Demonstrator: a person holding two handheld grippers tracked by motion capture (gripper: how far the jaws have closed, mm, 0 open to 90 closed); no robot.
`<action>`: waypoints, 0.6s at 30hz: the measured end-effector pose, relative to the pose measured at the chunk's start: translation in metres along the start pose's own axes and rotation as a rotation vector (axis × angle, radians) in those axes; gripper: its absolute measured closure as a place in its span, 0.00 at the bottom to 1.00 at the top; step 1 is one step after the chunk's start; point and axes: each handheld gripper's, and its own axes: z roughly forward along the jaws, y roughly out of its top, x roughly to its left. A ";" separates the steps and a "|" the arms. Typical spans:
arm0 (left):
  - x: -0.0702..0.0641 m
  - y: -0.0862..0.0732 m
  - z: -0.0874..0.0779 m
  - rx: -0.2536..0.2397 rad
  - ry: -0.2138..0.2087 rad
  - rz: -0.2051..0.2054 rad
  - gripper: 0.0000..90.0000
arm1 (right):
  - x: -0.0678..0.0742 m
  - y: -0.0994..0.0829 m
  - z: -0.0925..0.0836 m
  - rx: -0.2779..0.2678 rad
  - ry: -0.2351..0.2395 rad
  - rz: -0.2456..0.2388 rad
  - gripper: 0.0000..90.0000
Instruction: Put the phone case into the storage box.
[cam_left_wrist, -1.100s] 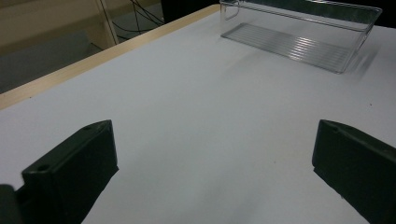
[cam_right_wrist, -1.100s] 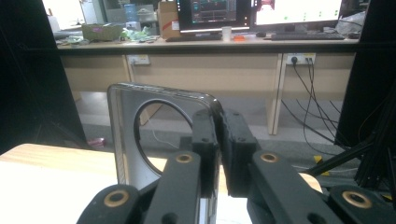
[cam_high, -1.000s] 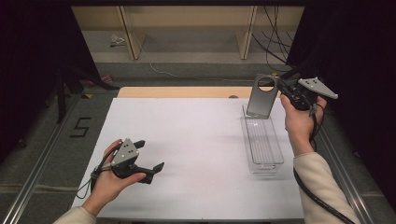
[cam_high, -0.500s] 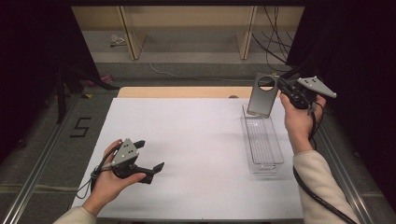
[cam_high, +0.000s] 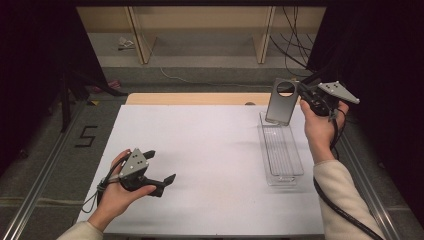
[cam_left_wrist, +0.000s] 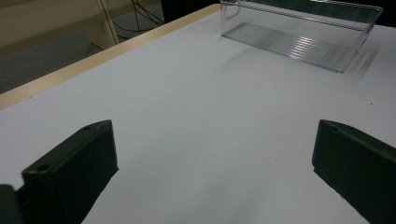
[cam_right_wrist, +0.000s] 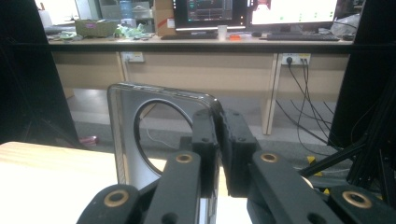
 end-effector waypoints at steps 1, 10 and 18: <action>0.000 0.000 0.000 0.000 0.000 -0.001 0.00 | 0.000 0.000 0.000 -0.001 0.001 0.001 0.95; 0.000 0.000 0.000 0.000 -0.001 0.000 0.00 | -0.001 -0.001 0.003 0.001 -0.003 -0.003 0.95; 0.000 0.000 0.000 0.001 -0.001 0.000 0.00 | -0.002 -0.001 0.005 0.004 -0.009 -0.001 0.95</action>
